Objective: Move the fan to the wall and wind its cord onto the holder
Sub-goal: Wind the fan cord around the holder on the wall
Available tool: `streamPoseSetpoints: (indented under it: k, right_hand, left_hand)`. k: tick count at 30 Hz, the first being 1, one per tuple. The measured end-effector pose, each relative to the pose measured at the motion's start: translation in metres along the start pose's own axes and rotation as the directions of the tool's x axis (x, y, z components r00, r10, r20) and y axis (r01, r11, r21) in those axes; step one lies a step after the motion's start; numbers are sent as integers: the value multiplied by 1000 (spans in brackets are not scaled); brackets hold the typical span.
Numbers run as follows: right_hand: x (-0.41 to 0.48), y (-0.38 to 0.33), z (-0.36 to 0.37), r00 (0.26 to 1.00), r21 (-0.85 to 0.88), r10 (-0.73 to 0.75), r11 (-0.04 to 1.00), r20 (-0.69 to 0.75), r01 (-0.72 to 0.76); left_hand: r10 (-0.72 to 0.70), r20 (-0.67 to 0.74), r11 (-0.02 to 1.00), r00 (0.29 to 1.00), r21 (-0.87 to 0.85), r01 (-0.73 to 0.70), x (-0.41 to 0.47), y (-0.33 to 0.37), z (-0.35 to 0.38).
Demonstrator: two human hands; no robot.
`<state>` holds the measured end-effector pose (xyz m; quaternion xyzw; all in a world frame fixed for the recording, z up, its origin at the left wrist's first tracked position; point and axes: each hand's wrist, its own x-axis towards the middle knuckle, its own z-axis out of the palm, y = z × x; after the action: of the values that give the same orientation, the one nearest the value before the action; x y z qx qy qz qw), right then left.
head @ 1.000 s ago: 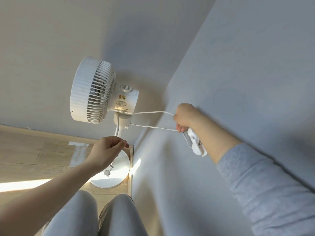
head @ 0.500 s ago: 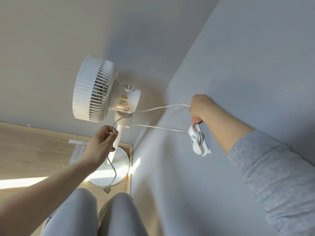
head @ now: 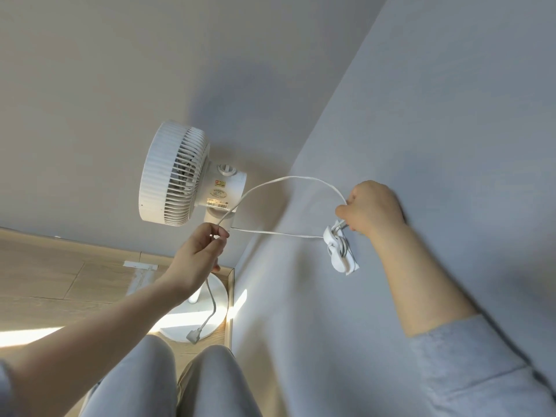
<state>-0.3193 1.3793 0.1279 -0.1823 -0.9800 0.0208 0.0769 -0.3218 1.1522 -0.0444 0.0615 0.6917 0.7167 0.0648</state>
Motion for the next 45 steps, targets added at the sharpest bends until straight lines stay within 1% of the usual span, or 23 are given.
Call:
streamPoseSetpoints:
  k: [2, 4, 6, 9, 13, 18, 23, 28, 31, 38, 42, 45]
  right_hand:
    - [-12, 5, 7, 999, 130, -24, 991, -30, 28]
    - [-20, 8, 10, 999, 283, -13, 959, -31, 22]
    - [-24, 11, 12, 998, 350, -12, 936, -61, 33]
    - [-30, 13, 14, 998, 268, -18, 963, -64, 35]
    - [-48, 19, 20, 997, 113, 74, 991, -25, -70]
    - [-72, 28, 35, 992, 128, 106, 987, -68, -96]
    - [-88, 32, 42, 991, 19, 89, 996, -101, -88]
    - [-104, 34, 50, 986, 46, 120, 992, -114, -116]
    - [-114, 36, 60, 982, 128, 160, 981, -97, -147]
    - [-124, 35, 86, 960, 326, 243, 927, -140, -187]
    - [-127, 33, 92, 950, 329, 265, 923, -163, -201]
    - [-128, 30, 99, 936, 372, 305, 901, -174, -224]
  left_hand:
    - [6, 12, 1000, 1000, 3, -6, -4, 5, 0]
    - [15, 17, 1000, 1000, 0, -15, -9, 9, 0]
    - [21, 19, 1000, 1000, -9, -21, -13, 14, 1]
    - [30, 42, 999, 999, -25, -29, -19, 21, 4]
    - [41, 74, 999, 996, -31, -39, -23, 23, 5]
    - [38, 88, 999, 995, 4, -38, -26, 23, 9]
    - [48, 116, 997, 992, 47, -54, -29, 25, 14]
    - [40, 142, 997, 989, 56, -48, -31, 24, 17]
    - [33, 153, 996, 988, 71, -45, -31, 23, 20]
    - [16, 171, 995, 985, 97, -33, -33, 22, 21]
    - [1, 185, 995, 983, 96, -19, -33, 21, 21]
    - [2, 184, 994, 983, 108, -23, -33, 22, 22]
